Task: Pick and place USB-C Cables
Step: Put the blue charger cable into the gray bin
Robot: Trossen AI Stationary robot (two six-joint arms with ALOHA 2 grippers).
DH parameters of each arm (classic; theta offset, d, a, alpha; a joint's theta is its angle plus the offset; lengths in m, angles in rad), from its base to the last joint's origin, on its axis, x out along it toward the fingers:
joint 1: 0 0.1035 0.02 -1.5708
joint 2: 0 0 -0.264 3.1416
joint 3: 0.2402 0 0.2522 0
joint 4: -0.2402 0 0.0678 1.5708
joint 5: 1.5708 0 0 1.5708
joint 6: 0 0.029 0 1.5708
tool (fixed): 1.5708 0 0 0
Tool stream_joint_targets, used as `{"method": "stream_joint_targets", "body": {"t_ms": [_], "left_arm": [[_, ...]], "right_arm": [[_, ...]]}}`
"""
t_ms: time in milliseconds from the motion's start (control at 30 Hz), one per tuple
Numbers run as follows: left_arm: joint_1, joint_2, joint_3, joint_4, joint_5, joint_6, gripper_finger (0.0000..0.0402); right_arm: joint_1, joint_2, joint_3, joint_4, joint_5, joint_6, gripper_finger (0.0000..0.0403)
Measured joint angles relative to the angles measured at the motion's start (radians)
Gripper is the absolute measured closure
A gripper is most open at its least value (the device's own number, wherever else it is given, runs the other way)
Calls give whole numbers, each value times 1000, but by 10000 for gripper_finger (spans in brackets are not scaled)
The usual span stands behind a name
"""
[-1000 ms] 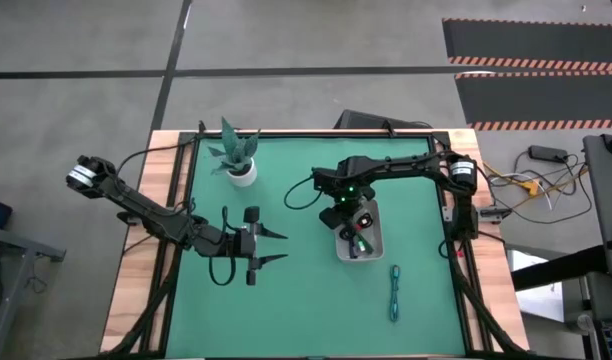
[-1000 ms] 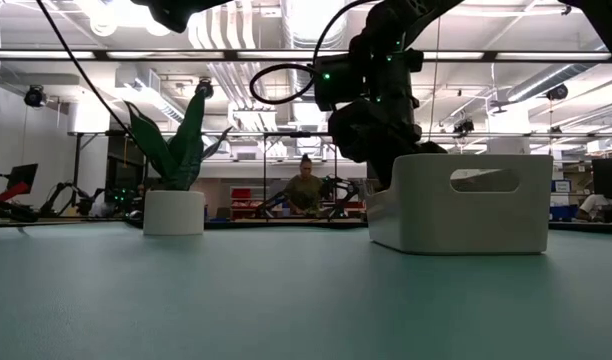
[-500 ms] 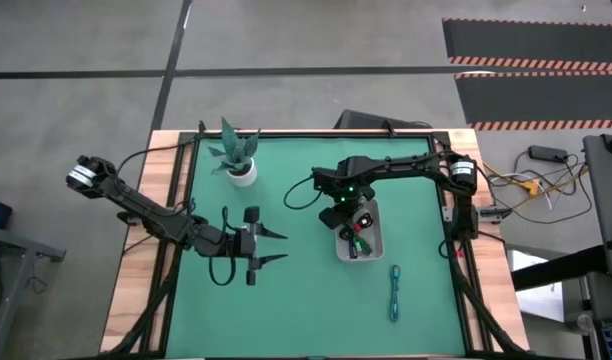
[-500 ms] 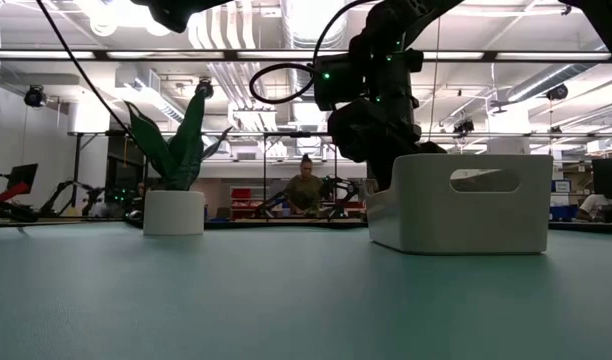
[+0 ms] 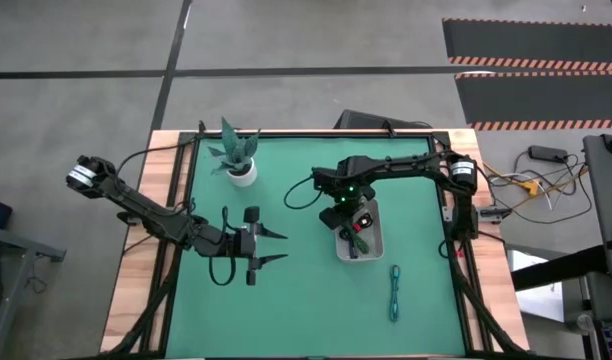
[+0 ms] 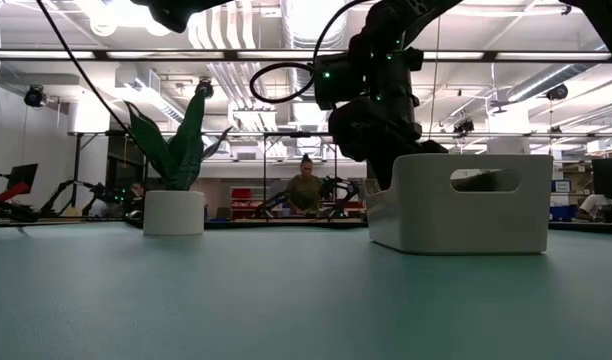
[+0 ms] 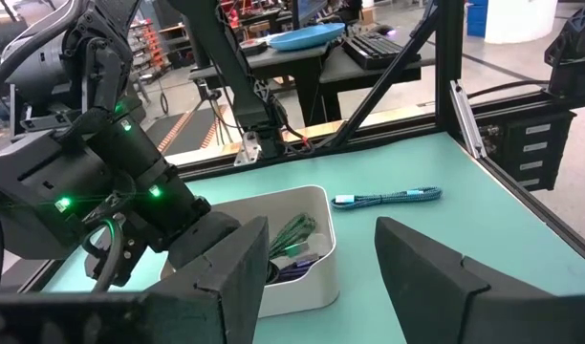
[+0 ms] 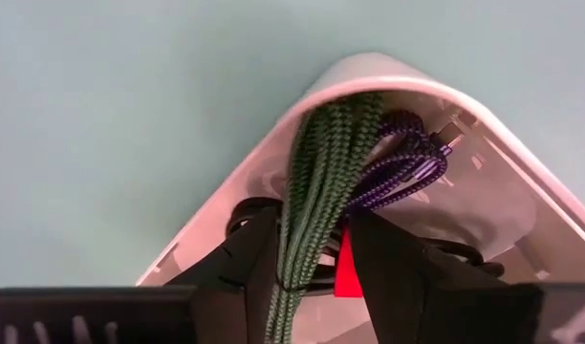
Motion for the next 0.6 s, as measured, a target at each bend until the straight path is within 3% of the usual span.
{"method": "stream_joint_targets", "body": {"t_ms": [600], "left_arm": [[0,0,0,-7,0,0,223]], "right_arm": [[0,-53,69,-104,-5,-4,277]]}}
